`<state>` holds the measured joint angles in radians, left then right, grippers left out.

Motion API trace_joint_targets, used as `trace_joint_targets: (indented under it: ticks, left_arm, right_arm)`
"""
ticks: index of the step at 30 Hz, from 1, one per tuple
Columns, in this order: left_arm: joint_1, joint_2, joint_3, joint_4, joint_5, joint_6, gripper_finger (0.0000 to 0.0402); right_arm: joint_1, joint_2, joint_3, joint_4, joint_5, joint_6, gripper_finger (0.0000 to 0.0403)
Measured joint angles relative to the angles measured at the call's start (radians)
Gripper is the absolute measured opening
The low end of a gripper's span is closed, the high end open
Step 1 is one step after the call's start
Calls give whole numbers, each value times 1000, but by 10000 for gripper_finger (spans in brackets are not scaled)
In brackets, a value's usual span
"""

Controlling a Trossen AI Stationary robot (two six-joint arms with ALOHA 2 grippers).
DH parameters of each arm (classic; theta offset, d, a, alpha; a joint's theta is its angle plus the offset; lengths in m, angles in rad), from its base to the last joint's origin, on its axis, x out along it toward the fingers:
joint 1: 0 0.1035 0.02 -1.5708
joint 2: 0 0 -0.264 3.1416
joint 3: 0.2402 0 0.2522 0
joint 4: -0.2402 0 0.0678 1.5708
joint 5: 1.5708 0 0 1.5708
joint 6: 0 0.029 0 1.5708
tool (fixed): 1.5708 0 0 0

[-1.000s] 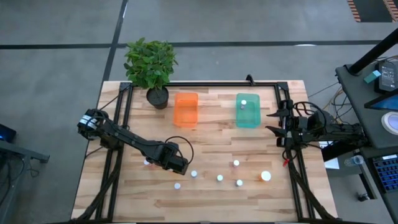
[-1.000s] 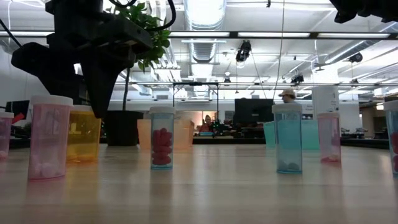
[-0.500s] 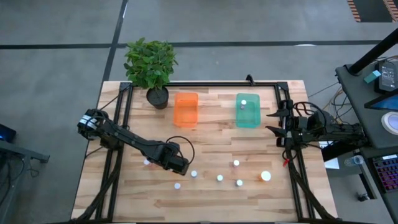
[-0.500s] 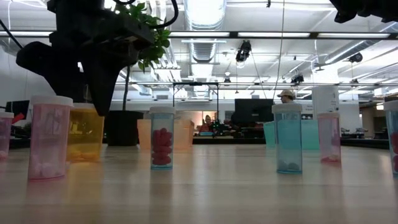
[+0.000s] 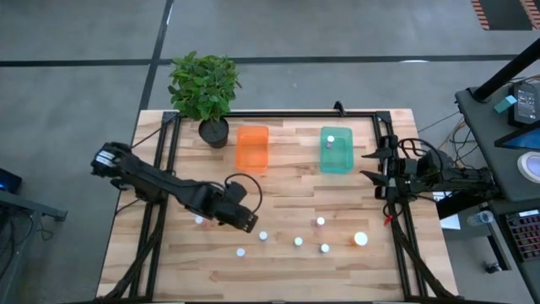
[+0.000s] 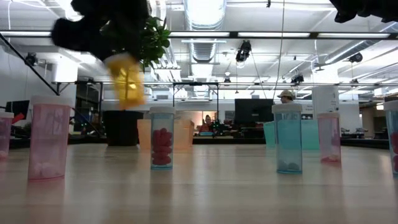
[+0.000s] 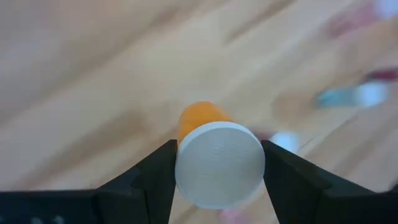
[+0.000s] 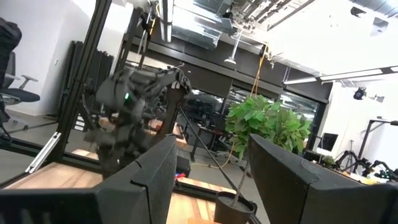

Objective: Pick and place medicine bottles into bin by pill shape (circle, oval)
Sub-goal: Put the left orange capsule bottle into the orange bin

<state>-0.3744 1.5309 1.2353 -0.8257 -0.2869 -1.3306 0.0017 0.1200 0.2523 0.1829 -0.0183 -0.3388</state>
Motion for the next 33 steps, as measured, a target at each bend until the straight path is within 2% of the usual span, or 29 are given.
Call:
trace_joint_targets:
  ticks: [2, 5, 10, 16, 22, 33]
  left_arm:
    - [-2, -34, 1, 85, -77, 94, 189]
    - [-6, -71, 1, 301, -144, 329, 189]
    - [-9, -83, 1, 650, -138, 702, 188]
    - [-7, -80, 0, 930, -128, 927, 188]
    - [-7, -67, -3, 1182, -45, 1074, 188]
    - [-8, -61, -4, 1383, 247, 1266, 188]
  right_arm:
    - [0, 0, 0, -1, 4, -1, 187]
    - [0, 0, 0, -8, 20, -2, 187]
    - [0, 0, 0, -14, 22, -2, 187]
    - [0, 0, 0, -16, 22, -2, 187]
    - [0, 0, 0, -18, 22, -2, 187]
    - [0, 0, 0, -18, 22, -3, 187]
